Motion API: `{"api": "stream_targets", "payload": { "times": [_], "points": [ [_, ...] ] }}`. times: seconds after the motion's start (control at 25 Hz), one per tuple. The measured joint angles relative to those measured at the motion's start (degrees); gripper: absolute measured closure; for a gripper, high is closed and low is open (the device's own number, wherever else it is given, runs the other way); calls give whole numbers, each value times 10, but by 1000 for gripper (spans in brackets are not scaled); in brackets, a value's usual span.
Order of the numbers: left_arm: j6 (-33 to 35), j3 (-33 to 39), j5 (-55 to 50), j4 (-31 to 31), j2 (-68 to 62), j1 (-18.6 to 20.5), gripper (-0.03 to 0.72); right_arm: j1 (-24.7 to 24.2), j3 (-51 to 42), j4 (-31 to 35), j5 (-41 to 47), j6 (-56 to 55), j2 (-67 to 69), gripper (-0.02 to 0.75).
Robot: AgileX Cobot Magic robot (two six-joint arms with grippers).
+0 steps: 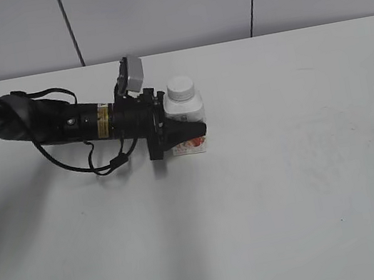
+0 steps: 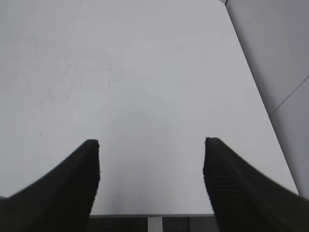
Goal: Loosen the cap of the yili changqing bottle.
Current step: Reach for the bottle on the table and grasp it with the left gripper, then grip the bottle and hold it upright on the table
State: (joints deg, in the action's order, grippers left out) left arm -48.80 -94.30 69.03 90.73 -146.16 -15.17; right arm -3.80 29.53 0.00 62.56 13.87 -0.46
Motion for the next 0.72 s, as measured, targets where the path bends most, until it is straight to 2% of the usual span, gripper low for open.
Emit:
{"api": "stream_targets", "payload": {
  "times": [0.16,0.32,0.52,0.72],
  "points": [
    [0,22,-5,4,14,-1,300,0,0,0,0,0,0,204],
    [5,97,-16,8,70,-7,302,0,0,0,0,0,0,204],
    [65,207,-12,-29,151,-25,302,0,0,0,0,0,0,204],
    [154,284,-14,-86,166,-66,302,0,0,0,0,0,0,204]
  ]
}}
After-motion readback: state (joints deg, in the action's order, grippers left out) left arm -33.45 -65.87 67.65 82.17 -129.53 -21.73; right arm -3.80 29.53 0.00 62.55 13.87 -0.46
